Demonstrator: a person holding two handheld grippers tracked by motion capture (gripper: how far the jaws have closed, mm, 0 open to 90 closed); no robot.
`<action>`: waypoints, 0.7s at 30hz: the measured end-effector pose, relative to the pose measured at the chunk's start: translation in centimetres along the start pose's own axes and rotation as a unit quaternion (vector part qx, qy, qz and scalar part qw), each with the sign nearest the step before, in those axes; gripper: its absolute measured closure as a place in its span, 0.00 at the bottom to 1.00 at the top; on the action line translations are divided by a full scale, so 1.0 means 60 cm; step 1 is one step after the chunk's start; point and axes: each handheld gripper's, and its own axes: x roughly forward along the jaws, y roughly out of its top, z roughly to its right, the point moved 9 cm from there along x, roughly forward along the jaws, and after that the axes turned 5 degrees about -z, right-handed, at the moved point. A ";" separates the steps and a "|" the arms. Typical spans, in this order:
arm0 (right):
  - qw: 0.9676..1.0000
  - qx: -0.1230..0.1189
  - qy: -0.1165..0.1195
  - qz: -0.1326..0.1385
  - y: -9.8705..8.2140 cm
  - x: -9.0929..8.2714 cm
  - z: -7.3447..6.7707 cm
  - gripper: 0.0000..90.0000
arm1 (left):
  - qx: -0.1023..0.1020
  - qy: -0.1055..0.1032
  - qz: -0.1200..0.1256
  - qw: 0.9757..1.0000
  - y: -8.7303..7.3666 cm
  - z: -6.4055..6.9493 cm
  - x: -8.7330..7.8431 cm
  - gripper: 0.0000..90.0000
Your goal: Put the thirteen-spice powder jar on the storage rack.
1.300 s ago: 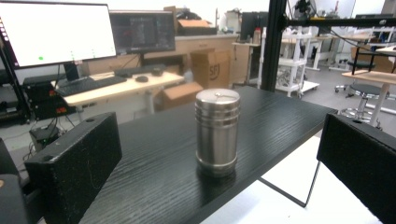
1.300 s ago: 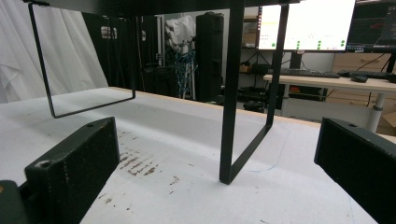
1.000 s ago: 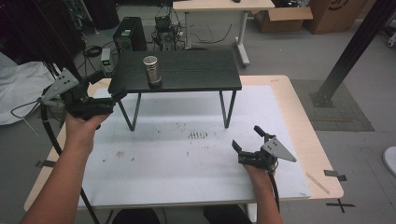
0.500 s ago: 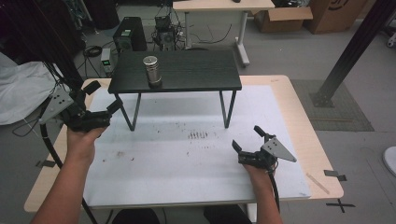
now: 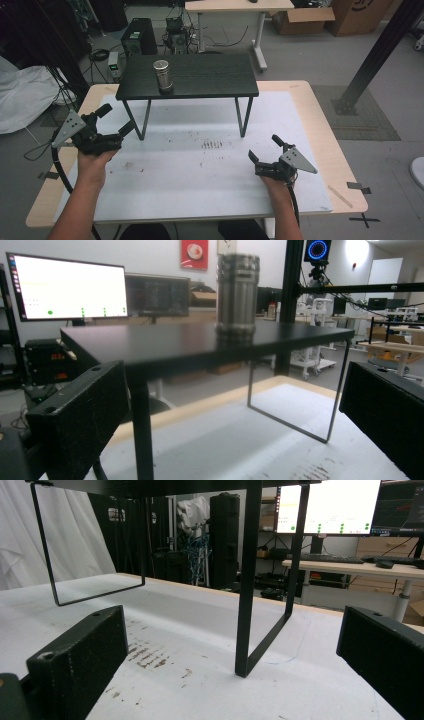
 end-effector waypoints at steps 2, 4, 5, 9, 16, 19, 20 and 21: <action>1.000 0.000 0.000 0.000 0.000 0.000 0.000 0.00 | 0.003 0.001 -0.005 1.000 -0.015 0.003 -0.002 0.00; 1.000 0.000 0.000 0.000 0.000 0.000 0.000 0.00 | 0.001 0.001 -0.007 1.000 -0.025 0.004 -0.003 0.00; 1.000 0.001 0.000 0.000 0.000 0.000 0.000 0.00 | -0.004 0.002 -0.013 1.000 -0.039 0.003 -0.005 0.00; 1.000 0.001 0.000 0.000 0.000 0.000 0.000 0.00 | -0.012 0.005 -0.014 1.000 -0.060 0.001 -0.010 0.00; 1.000 0.001 0.000 0.000 0.000 0.000 0.000 0.00 | -0.023 0.002 -0.019 1.000 -0.105 0.003 -0.017 0.00; 1.000 0.000 0.000 0.000 0.000 0.000 0.000 0.00 | -0.025 0.004 -0.026 0.999 -0.120 0.002 -0.016 0.00; 1.000 0.000 0.000 0.001 0.000 0.000 0.000 0.00 | -0.027 0.005 -0.025 0.999 -0.125 0.001 -0.016 0.00; 1.000 0.000 0.000 0.001 0.000 0.000 0.000 0.00 | -0.029 0.005 -0.024 0.999 -0.129 0.001 -0.016 0.00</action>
